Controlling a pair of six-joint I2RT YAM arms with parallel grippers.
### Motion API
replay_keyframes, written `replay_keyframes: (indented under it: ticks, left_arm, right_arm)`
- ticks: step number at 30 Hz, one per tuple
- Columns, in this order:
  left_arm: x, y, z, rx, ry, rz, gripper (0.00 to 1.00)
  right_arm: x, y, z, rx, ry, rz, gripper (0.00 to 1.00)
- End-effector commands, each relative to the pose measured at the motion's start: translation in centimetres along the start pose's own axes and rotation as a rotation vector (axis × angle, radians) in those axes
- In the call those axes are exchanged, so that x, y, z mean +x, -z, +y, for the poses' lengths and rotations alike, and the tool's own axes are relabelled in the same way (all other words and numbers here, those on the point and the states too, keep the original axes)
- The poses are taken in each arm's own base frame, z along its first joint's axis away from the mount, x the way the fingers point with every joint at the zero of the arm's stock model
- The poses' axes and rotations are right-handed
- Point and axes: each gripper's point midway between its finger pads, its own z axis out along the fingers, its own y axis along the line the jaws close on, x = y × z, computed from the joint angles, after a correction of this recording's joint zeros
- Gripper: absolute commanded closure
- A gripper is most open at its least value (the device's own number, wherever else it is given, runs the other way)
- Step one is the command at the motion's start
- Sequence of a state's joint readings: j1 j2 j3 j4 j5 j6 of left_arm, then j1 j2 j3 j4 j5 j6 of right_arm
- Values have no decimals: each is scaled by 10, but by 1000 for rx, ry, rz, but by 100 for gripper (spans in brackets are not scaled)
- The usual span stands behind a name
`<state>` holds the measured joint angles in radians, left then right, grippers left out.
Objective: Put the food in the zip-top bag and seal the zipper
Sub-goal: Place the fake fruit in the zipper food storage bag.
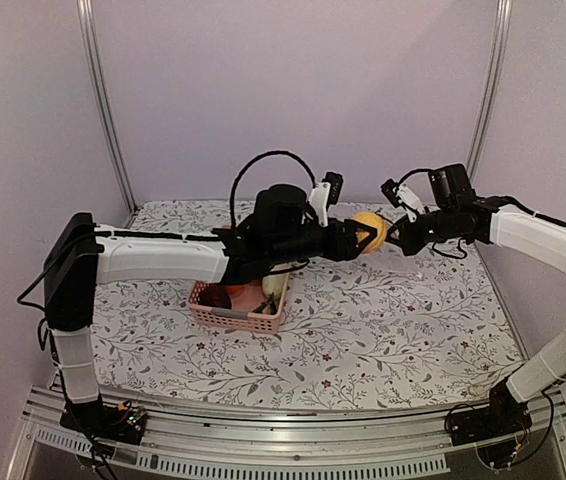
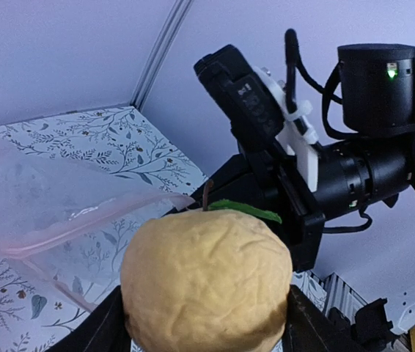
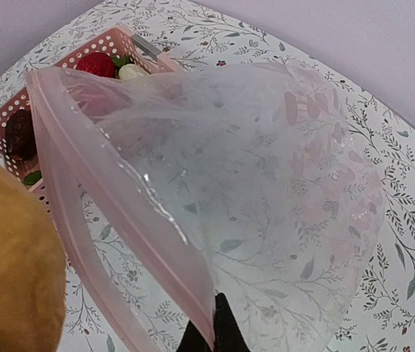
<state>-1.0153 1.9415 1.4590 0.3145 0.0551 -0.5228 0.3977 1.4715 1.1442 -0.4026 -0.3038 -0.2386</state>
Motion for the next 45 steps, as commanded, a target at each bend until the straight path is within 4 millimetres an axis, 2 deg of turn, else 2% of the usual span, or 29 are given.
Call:
replay_keyframes:
  ticks: [1, 7, 9, 12, 15, 18, 22, 26, 27, 32, 37, 39, 42, 45]
  left_arm:
    - [-5, -21, 20, -116, 93, -53, 57]
    - [2, -33, 54, -280, 123, -59, 57]
    - [0, -35, 59, -307, 134, -66, 49]
    - [-8, -39, 61, -333, 110, -73, 30]
    - [-24, -38, 52, -346, 52, -92, 18]
    - [-40, -31, 33, -328, -31, -128, 10]
    - [-61, -17, 18, -300, -89, -162, 7]
    - [-84, 15, -9, -216, -166, -219, 7]
    - [-84, 24, -12, -200, -187, -221, 7]
    - [-58, 52, 10, -274, -205, -173, 7]
    - [25, 50, 27, -263, -165, -12, 10]
    - [51, 55, 33, -277, -171, 54, 11]
    - [72, 71, 56, -391, -199, 151, 11]
    - [76, 93, 78, -515, -244, 220, 11]
  right_arm:
    - [-23, 12, 10, -46, -41, -29, 100]
    - [-35, 34, 22, -92, -55, -51, 100]
    - [-35, 38, 24, -96, -62, -55, 100]
    - [-34, 42, 25, -93, -60, -66, 100]
    - [-35, 40, 20, -65, -62, -62, 100]
    - [-36, 36, 16, -56, -70, -57, 100]
    - [-38, 33, 6, -46, -96, -55, 100]
    - [-42, 36, -16, -8, -125, -69, 100]
    - [-43, 37, -22, 1, -130, -72, 100]
    - [-37, 29, -32, -39, -199, -64, 100]
    - [-31, 10, -35, -65, -243, -23, 100]
    - [-33, 10, -40, -42, -243, -19, 100]
    - [-39, 19, -54, 43, -213, -37, 100]
    - [-44, 35, -76, 126, -204, -63, 100]
